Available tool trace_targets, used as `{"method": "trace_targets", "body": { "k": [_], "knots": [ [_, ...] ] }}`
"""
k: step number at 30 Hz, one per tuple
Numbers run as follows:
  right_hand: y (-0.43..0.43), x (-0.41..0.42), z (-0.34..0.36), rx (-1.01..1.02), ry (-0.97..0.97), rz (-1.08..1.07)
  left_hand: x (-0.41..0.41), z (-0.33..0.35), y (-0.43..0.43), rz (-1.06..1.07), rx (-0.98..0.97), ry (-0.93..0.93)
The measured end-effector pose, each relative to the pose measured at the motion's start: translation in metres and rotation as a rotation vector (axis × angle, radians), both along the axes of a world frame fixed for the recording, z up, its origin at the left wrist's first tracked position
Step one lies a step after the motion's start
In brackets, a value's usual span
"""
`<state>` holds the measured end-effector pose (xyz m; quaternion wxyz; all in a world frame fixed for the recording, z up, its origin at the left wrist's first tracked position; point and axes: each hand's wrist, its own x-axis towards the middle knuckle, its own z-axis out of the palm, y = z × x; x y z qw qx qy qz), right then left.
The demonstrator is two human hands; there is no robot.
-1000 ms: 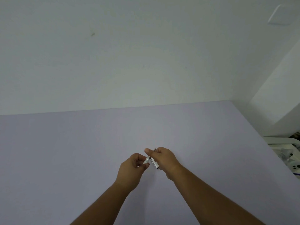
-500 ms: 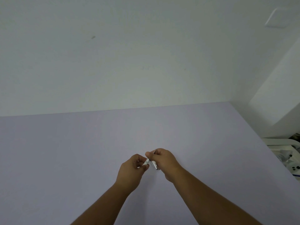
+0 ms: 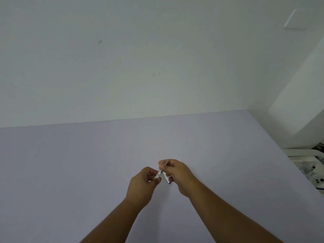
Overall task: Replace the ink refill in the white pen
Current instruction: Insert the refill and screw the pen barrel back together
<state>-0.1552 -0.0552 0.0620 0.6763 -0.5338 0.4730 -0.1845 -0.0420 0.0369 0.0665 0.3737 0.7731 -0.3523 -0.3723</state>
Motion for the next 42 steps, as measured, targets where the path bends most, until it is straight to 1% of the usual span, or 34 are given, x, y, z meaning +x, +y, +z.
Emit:
{"method": "trace_targets", "body": {
  "k": [2, 4, 5, 6, 9, 10, 12, 14, 18, 19, 21, 23, 27, 30, 33, 36, 40, 42],
  "knots": [
    [-0.001, -0.001, 0.0, -0.035, 0.02, -0.003, -0.001, 0.0, -0.001, -0.008, 0.005, -0.013],
    [-0.002, 0.001, 0.0, -0.083, 0.142, -0.026, -0.003, 0.0, -0.001, -0.017, 0.006, -0.024],
    [-0.002, 0.002, 0.001, -0.085, 0.171, -0.034, -0.004, 0.0, -0.001, -0.018, 0.003, -0.022],
    [-0.001, 0.002, 0.001, -0.073, 0.164, -0.03, -0.004, 0.0, -0.001, -0.014, 0.0, -0.014],
    [-0.002, -0.002, 0.002, -0.016, 0.033, 0.004, -0.004, 0.0, -0.001, -0.002, 0.0, -0.006],
    [-0.002, -0.003, 0.002, -0.03, 0.03, 0.009, -0.004, 0.0, -0.002, -0.006, 0.003, -0.017],
    [-0.003, -0.003, 0.001, -0.081, 0.118, -0.003, -0.006, -0.001, -0.003, -0.019, 0.006, -0.041],
    [-0.002, -0.002, 0.002, -0.083, 0.179, -0.018, -0.007, -0.001, -0.003, -0.019, 0.004, -0.043],
    [-0.002, -0.006, 0.003, -0.036, 0.05, 0.021, -0.006, -0.001, -0.003, 0.0, 0.005, -0.027],
    [-0.002, -0.006, 0.004, -0.053, 0.056, 0.022, -0.006, 0.0, -0.004, -0.002, 0.006, -0.034],
    [-0.002, -0.005, 0.004, -0.082, 0.138, 0.01, -0.007, -0.001, -0.004, -0.013, 0.006, -0.049],
    [-0.001, -0.004, 0.004, -0.068, 0.181, 0.012, -0.009, -0.002, -0.003, -0.026, 0.002, -0.051],
    [-0.001, -0.005, 0.004, -0.048, 0.067, 0.039, -0.007, -0.002, -0.002, 0.004, 0.009, -0.028],
    [0.0, -0.003, 0.003, -0.05, 0.053, -0.02, -0.007, -0.003, -0.002, 0.01, 0.011, -0.066],
    [-0.002, 0.001, 0.002, -0.014, 0.045, -0.029, -0.008, -0.005, -0.001, 0.029, 0.008, -0.086],
    [-0.004, 0.0, 0.0, -0.019, 0.051, -0.023, -0.007, -0.005, -0.002, 0.049, 0.005, -0.04],
    [-0.011, 0.0, 0.0, -0.062, 0.104, 0.07, -0.001, -0.006, -0.003, 0.06, 0.049, 0.114],
    [-0.018, 0.001, -0.002, -0.118, 0.17, 0.01, 0.003, -0.008, -0.002, 0.081, 0.065, 0.208]
  ]
}}
